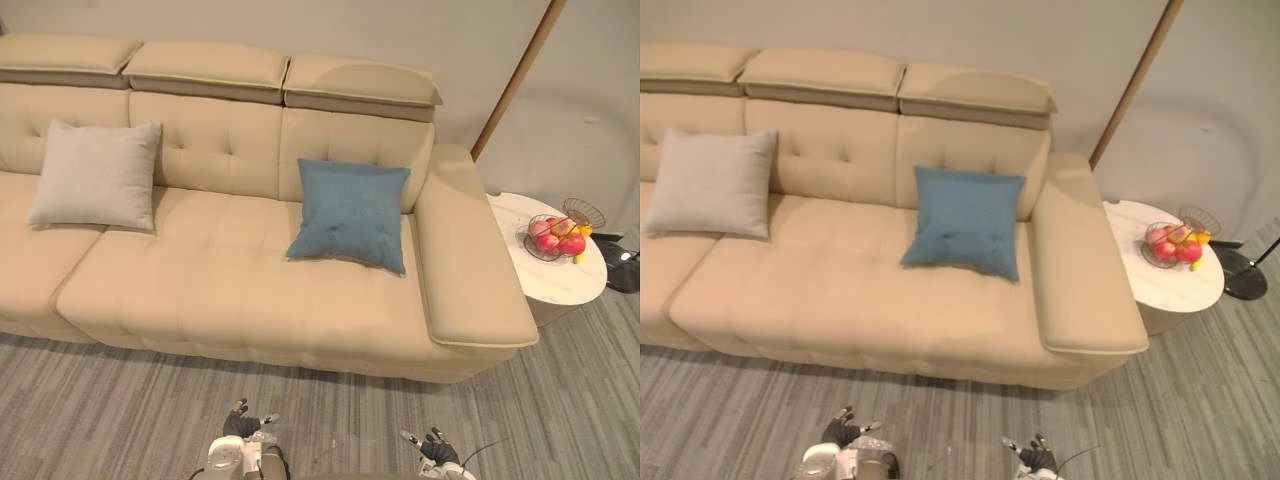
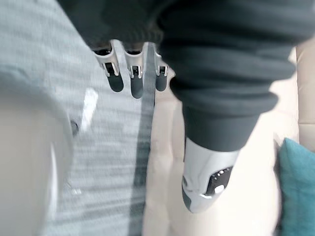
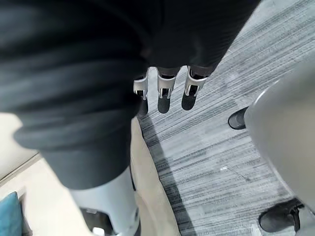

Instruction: Pick up cushions and gather them together orderly.

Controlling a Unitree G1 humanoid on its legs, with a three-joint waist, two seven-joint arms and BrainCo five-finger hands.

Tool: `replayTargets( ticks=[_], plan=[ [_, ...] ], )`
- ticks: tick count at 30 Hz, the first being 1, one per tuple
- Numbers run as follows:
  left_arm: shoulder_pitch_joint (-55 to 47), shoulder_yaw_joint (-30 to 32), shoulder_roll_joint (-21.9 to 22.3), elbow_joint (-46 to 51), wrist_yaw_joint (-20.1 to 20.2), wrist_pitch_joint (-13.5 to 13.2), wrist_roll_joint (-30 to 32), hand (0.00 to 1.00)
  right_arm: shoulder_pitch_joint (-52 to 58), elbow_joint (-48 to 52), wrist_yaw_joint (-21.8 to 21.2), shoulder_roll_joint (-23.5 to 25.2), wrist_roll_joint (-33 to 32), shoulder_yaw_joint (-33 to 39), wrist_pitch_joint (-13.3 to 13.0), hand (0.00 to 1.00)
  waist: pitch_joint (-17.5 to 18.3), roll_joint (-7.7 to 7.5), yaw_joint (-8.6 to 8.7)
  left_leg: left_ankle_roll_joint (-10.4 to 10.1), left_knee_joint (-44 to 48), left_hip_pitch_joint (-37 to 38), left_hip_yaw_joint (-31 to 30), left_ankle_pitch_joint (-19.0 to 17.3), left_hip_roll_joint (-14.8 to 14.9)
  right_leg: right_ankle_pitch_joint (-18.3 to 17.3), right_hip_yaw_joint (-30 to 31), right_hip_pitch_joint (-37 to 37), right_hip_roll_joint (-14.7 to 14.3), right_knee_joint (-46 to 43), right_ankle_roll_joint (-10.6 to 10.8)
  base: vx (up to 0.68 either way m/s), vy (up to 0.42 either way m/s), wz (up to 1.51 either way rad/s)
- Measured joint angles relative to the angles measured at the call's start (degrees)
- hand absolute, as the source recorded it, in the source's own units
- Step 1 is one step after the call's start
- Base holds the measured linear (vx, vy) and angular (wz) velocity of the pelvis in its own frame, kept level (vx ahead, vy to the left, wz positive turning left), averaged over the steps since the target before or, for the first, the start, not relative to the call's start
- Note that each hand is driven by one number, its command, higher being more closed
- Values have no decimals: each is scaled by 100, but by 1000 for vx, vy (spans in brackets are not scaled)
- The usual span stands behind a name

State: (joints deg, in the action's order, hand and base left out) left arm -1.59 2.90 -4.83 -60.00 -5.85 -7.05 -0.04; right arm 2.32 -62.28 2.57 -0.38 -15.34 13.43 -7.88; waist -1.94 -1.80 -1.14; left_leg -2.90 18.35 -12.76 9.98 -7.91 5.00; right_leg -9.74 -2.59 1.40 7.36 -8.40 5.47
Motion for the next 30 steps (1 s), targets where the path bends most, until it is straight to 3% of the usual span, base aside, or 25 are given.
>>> replayTargets(
  ticks=[11, 12, 20, 30],
  plan=[
    [-34, 47, -21, -259, 11, 9, 4, 0, -3, -45, 30, -108, 200, 214, 29, 0, 25, 0, 77, -13, -232, 236, -281, 123, -126, 133, -95, -345, -27, 369, -80, 0, -6, 3],
    [-92, 56, -116, -254, 45, 9, 3, 0, -4, -165, 77, -241, 411, 162, 38, 0, -120, -50, 131, -107, -261, 664, -611, -139, -195, -100, -116, -742, -26, 282, -36, 34, 3, 1],
    [-96, 55, -117, -257, 66, 8, 0, 0, 33, -166, 77, -242, 427, 162, 47, 0, -111, -32, 136, -88, -163, 606, -625, -193, -209, -113, -124, -744, -16, 276, -23, 0, 0, 0],
    [-159, 13, -95, -478, 164, 5, -8, 0, 286, -163, 89, -382, 912, 47, 137, 0, -78, 110, 181, -198, -1721, 1612, -403, 608, -204, -194, 127, -855, -70, 111, -168, -18, -38, -8]
  ],
)
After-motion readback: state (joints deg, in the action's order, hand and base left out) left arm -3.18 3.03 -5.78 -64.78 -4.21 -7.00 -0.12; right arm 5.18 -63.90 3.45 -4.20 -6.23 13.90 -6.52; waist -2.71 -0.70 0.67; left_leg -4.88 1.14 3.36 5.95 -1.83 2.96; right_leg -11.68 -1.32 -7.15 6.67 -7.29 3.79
